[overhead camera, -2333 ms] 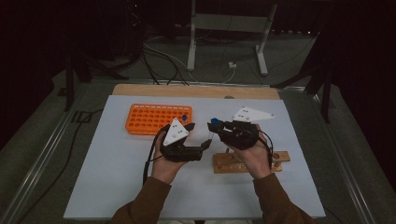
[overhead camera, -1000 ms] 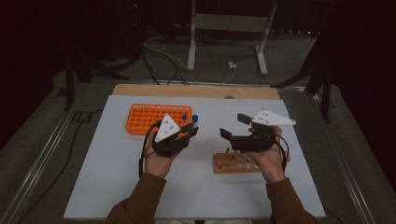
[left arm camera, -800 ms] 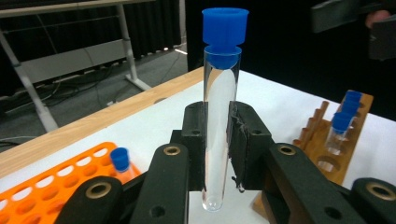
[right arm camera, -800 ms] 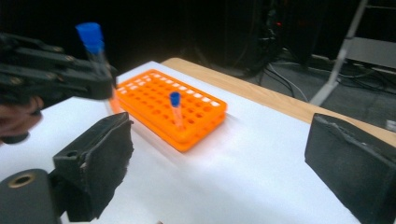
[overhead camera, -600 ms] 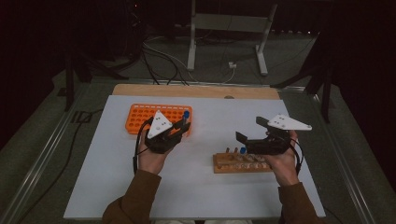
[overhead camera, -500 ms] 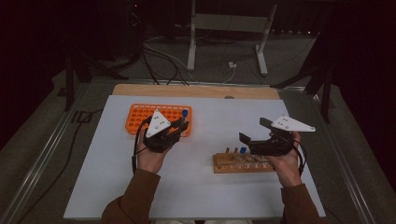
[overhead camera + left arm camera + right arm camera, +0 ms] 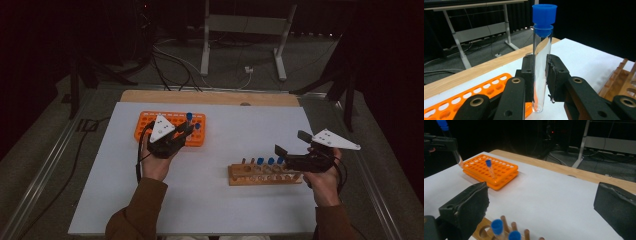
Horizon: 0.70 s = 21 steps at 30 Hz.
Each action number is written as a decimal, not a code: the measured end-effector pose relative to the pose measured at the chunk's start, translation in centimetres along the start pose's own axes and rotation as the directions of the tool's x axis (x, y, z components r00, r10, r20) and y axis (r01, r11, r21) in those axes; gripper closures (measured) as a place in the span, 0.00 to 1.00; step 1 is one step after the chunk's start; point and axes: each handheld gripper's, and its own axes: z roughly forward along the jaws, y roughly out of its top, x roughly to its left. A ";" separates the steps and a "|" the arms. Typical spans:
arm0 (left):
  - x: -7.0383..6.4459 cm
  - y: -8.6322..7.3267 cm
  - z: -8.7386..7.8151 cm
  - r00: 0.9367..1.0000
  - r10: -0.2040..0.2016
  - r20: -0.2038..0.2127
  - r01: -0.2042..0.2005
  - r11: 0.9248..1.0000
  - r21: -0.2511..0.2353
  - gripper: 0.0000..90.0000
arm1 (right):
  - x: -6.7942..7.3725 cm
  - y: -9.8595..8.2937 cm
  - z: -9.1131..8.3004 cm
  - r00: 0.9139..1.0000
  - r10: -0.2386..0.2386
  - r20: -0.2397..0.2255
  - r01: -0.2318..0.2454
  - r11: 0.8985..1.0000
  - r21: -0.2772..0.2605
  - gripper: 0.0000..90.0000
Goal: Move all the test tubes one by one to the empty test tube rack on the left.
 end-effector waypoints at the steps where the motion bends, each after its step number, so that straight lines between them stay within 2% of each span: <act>1: 0.1 0.0 0.0 1.000 0.001 -0.006 -0.001 1.000 0.001 0.87 | -0.2 -0.1 -0.2 1.000 0.005 0.005 -0.005 1.000 -0.003 0.00; 8: 1.2 -0.7 0.9 0.998 0.012 -0.059 -0.011 1.000 0.025 0.87 | -1.5 -1.1 -1.3 0.998 0.057 0.012 -0.057 0.998 -0.032 0.00; 21: 2.4 -2.2 3.7 0.993 -0.028 -0.111 0.033 0.999 0.042 0.87 | -2.7 -2.0 -2.0 0.994 0.104 0.036 -0.103 0.994 -0.035 0.00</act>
